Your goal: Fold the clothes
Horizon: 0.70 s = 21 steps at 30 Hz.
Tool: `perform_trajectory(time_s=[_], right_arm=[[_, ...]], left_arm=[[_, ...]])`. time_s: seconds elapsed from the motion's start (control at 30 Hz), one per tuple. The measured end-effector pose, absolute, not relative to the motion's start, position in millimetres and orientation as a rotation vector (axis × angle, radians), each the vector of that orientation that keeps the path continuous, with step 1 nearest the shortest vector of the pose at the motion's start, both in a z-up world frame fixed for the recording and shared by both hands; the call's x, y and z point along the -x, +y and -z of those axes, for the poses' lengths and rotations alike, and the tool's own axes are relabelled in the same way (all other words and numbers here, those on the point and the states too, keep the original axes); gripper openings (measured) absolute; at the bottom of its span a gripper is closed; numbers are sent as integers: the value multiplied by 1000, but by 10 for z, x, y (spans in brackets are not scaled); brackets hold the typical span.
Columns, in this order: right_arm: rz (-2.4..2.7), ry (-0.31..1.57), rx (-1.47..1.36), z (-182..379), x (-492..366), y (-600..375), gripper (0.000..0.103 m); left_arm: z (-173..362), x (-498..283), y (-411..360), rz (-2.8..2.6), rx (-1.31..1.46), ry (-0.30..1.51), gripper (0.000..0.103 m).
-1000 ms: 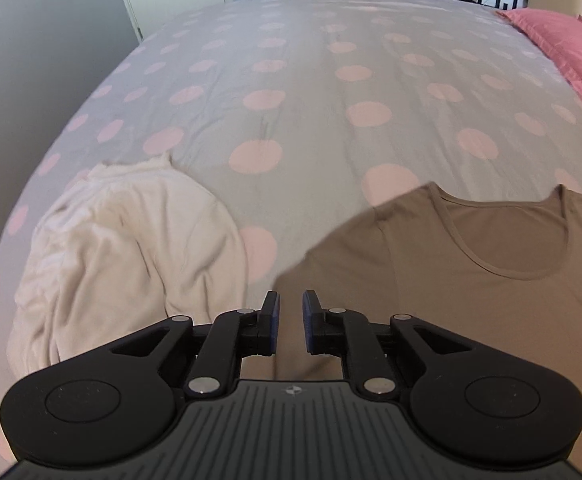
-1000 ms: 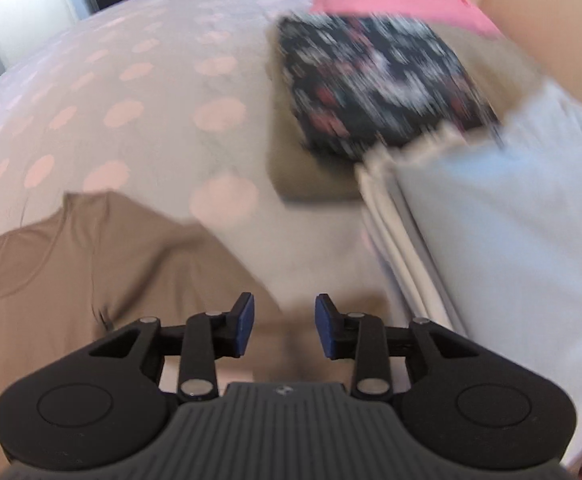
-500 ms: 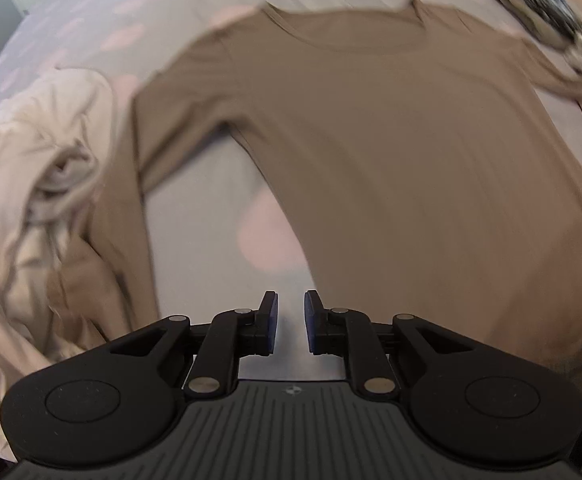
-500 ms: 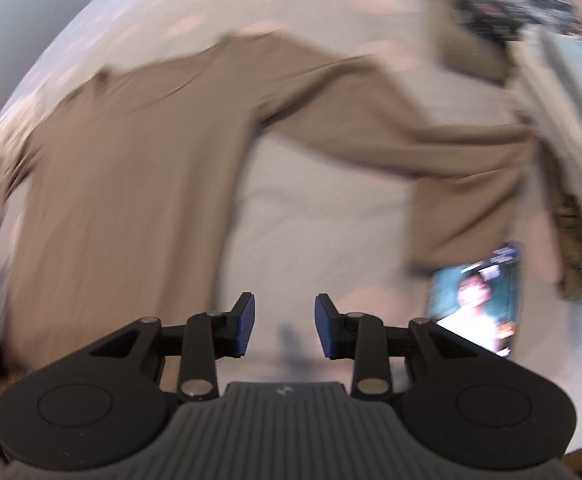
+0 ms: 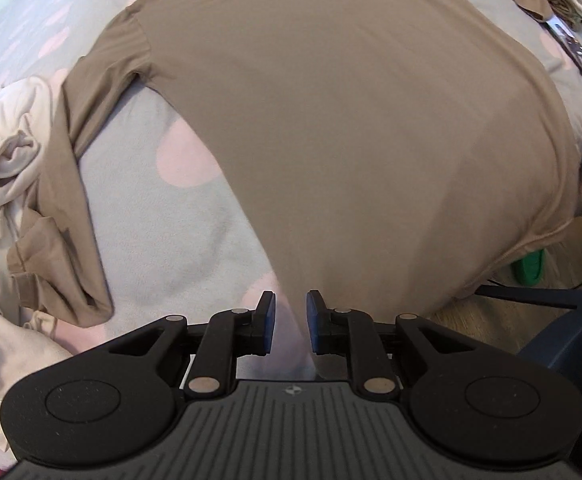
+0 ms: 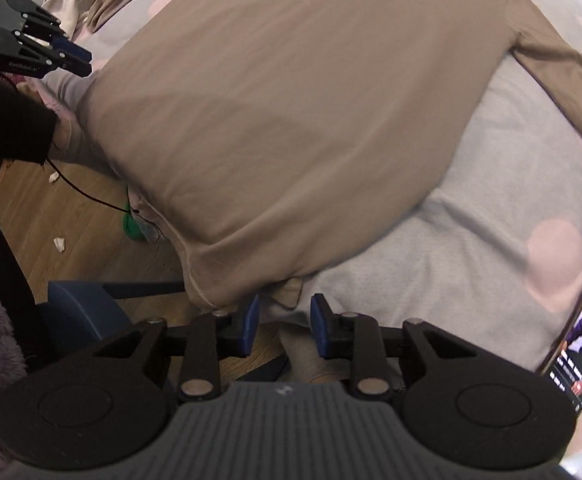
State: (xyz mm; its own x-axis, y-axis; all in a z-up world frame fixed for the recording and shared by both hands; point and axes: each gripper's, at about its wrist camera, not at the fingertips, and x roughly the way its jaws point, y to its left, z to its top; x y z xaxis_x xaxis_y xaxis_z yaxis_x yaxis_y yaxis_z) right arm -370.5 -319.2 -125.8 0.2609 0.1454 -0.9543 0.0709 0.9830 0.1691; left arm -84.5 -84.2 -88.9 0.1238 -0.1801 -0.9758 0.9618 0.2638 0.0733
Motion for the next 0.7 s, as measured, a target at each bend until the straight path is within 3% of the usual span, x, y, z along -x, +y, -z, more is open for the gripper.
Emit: perform_trajectory(time_s=[0.07, 0.23, 0.33, 0.7], right_arm=[[-49, 1319, -171, 1302, 3622, -3205, 28], [-52, 1373, -96, 1443, 3485, -3126, 6], [-43, 1379, -85, 1455, 3469, -3144, 2], [-14, 1498, -169, 1054, 3658, -3171, 1]], left_arm=[[924, 869, -834, 1043, -944, 1114, 15], [1056, 946, -778, 1075, -1011, 1174, 21], [1152, 1015, -767, 1076, -1073, 1178, 25], [1246, 1103, -805, 1072, -1162, 1169, 25]])
